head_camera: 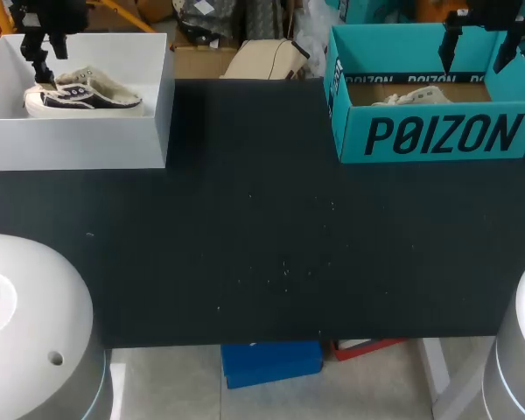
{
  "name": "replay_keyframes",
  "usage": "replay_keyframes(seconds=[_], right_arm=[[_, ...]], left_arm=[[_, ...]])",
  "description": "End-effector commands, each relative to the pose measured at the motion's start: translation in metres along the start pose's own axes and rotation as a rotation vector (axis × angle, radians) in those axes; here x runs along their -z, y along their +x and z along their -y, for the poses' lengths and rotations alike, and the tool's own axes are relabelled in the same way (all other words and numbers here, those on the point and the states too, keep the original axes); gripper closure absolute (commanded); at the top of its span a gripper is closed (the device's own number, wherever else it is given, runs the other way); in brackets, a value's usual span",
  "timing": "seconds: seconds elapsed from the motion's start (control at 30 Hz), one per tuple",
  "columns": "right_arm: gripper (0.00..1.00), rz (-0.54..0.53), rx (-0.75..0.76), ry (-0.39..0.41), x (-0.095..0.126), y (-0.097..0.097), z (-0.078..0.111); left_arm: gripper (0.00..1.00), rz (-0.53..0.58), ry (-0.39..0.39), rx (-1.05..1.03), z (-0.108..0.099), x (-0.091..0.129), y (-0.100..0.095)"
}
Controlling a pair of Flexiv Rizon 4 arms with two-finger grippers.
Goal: Take the shoe out of the shoebox, open the shoe tongue, remove and reinsert the insole, then place the shoe into the shoebox
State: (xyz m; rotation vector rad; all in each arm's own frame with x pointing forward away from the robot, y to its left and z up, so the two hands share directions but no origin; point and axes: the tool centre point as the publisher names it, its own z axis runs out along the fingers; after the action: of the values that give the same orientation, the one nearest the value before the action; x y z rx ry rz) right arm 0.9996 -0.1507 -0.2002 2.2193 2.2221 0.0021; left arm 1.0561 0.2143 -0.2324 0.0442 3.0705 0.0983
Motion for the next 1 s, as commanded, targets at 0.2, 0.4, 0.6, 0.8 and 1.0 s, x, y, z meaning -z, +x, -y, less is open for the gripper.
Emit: replay_keyframes(seconds=[0.2, 0.4, 0.6, 0.8, 1.0], right_arm=[[0.00, 0.000, -0.001, 0.001, 0.000, 0.000, 0.000], [0.00, 0.000, -0.001, 0.001, 0.000, 0.000, 0.000], [0.00, 0.000, -0.001, 0.001, 0.000, 0.000, 0.000], [0.00, 0.000, -0.001, 0.001, 0.000, 0.000, 0.000], [0.00, 0.000, -0.001, 0.001, 0.000, 0.000, 0.000]], left_arm=[[0.46, -0.060, 0.015, 0.049, -0.013, -0.050, -0.041], [0.55, -0.068, 0.017, 0.059, -0.015, -0.075, -0.056], [0.53, -0.070, 0.008, 0.053, -0.013, -0.094, -0.074], [0.54, -0.089, 0.010, 0.047, -0.011, -0.109, -0.083], [0.54, -0.118, -0.020, 0.049, -0.010, -0.130, -0.082]])
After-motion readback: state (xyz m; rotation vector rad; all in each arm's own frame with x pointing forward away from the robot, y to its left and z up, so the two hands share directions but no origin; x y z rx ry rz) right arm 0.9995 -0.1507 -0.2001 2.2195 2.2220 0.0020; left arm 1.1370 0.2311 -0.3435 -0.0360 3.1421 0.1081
